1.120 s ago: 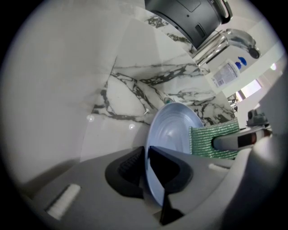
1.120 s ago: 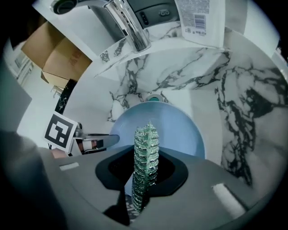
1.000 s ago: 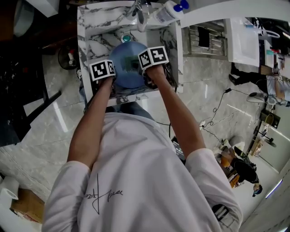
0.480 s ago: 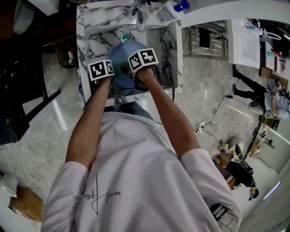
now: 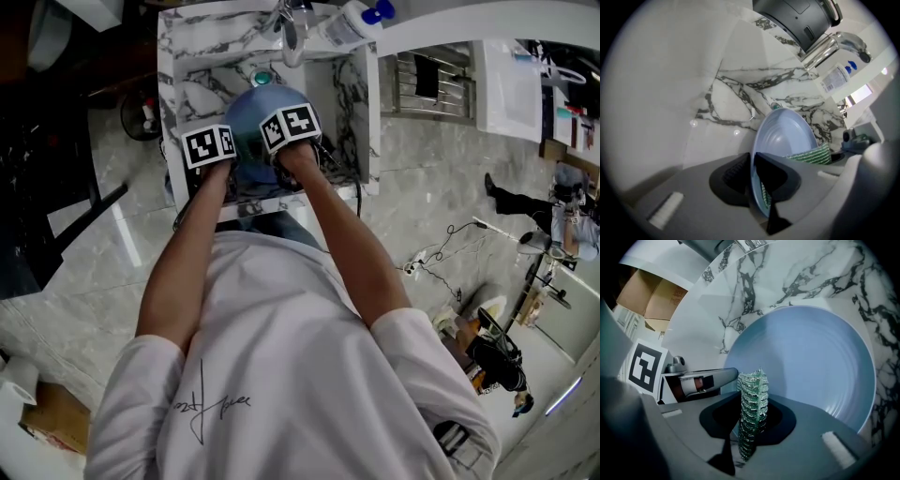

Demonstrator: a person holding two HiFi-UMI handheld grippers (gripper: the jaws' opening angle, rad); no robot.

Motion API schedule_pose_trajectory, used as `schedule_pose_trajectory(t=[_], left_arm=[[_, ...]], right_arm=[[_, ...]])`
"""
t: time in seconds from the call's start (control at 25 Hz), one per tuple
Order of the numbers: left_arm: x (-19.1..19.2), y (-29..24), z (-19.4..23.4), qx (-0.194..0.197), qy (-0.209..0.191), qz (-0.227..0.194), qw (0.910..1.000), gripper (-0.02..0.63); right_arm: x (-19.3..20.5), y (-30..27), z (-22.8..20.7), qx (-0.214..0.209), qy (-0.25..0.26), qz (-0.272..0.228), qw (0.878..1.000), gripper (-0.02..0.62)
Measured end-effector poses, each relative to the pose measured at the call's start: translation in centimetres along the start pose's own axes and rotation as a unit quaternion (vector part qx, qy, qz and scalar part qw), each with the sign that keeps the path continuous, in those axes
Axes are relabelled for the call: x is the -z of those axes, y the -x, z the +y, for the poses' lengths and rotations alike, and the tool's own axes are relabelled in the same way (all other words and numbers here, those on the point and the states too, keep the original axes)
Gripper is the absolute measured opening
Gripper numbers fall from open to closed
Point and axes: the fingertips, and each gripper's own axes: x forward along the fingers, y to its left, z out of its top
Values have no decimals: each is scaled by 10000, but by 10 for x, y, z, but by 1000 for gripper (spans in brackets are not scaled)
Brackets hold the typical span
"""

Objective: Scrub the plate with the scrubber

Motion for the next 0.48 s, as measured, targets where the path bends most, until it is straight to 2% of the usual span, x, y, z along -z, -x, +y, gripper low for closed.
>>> schedule_pose_trajectory(t=[0.48], left_arm=[[-1, 0, -1, 19, 18, -3, 10000, 83]], right_arm=[[1, 1, -7, 82, -70, 42, 9999, 67]])
